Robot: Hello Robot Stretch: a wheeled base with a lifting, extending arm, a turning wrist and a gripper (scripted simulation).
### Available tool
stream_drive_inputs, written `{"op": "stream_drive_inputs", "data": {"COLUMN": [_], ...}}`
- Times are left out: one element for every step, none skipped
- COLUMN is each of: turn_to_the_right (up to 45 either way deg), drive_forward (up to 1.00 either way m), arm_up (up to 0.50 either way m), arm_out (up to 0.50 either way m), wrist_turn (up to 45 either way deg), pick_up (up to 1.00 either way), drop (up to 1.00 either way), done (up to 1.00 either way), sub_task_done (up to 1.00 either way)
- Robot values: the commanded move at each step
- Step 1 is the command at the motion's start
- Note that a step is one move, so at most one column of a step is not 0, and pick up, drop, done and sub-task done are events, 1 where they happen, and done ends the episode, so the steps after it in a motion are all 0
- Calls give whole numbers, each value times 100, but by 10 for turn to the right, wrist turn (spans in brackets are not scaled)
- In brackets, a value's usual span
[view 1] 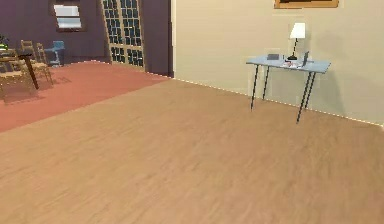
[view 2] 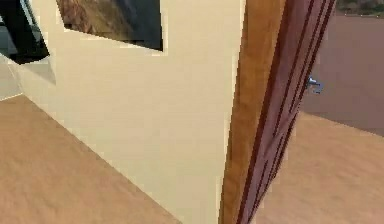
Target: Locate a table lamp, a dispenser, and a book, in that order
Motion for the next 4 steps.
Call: {"op": "stream_drive_inputs", "data": {"turn_to_the_right": [-450,-60,0,450], "drive_forward": [0,0,5,0], "arm_up": [0,0,0,0], "arm_out": [0,0,0,0], "wrist_turn": [0,0,0,0], "pick_up": [0,0,0,0], "drop": [0,0,0,0], "done": [0,0,0,0], "sub_task_done": [0,0,0,0]}}
